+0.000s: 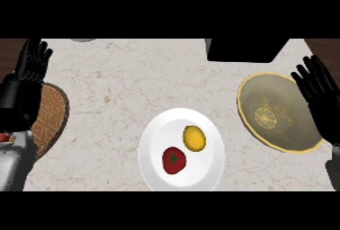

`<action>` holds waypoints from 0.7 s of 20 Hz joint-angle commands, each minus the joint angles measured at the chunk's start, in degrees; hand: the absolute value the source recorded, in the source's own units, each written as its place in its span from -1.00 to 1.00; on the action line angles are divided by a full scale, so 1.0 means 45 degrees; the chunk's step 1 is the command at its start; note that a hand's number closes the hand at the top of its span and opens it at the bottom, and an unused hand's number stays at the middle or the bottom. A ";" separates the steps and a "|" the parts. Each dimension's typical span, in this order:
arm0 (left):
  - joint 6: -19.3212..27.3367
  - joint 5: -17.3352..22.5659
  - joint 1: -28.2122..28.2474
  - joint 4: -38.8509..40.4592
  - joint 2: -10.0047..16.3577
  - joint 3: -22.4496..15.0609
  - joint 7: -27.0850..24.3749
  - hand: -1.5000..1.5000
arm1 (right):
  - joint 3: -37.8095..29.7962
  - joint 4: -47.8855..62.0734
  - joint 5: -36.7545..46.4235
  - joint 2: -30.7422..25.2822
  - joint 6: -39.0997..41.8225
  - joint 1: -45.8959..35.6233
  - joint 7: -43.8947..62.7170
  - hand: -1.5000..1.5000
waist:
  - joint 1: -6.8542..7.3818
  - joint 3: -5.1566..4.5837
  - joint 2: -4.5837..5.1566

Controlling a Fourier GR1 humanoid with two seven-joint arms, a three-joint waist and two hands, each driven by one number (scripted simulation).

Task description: Pick the lemon from the plate and place it in the bowl

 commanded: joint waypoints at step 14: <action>0.0482 0.0083 0.1724 0.1357 -0.0567 0.0241 0.1836 0.00 | 0.4957 -0.4572 1.0093 -0.1637 -0.3453 0.1718 0.2715 -1.00 | -0.0724 0.0268 0.0390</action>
